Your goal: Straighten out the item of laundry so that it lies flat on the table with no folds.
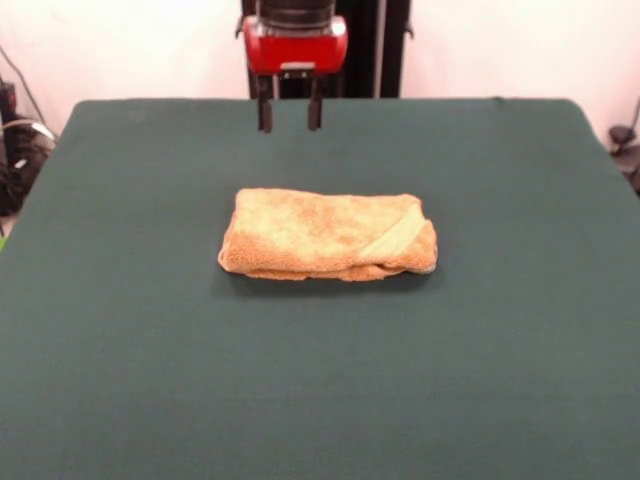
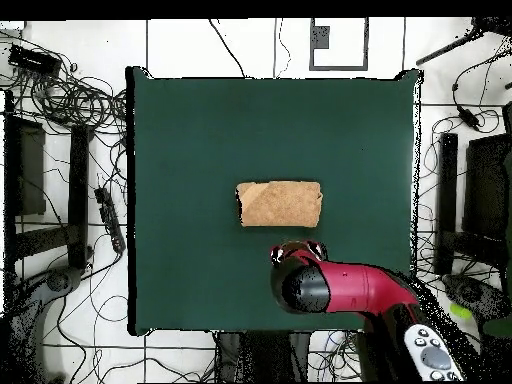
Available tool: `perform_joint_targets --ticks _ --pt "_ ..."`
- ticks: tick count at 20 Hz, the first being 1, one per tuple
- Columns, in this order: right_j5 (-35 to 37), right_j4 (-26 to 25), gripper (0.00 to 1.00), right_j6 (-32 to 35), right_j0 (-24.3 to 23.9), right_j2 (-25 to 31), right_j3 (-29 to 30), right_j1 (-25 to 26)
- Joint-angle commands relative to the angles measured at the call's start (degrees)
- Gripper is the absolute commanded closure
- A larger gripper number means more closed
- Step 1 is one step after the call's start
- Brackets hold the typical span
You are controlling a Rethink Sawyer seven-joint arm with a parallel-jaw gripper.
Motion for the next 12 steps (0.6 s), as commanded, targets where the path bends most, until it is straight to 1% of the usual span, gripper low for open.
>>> perform_joint_targets --ticks 1,4,9,12 --pt "2.82 0.69 0.0 0.08 -5.28 8.84 -5.71 11.37" --pt "3.33 -0.37 0.0 -1.86 -8.45 10.5 -6.88 13.9" --pt "5.68 -2.05 0.0 -4.72 -12.5 13.09 -7.4 15.52" --pt "10.03 -2.24 0.0 -7.9 -15.22 15.4 -8.33 16.12"
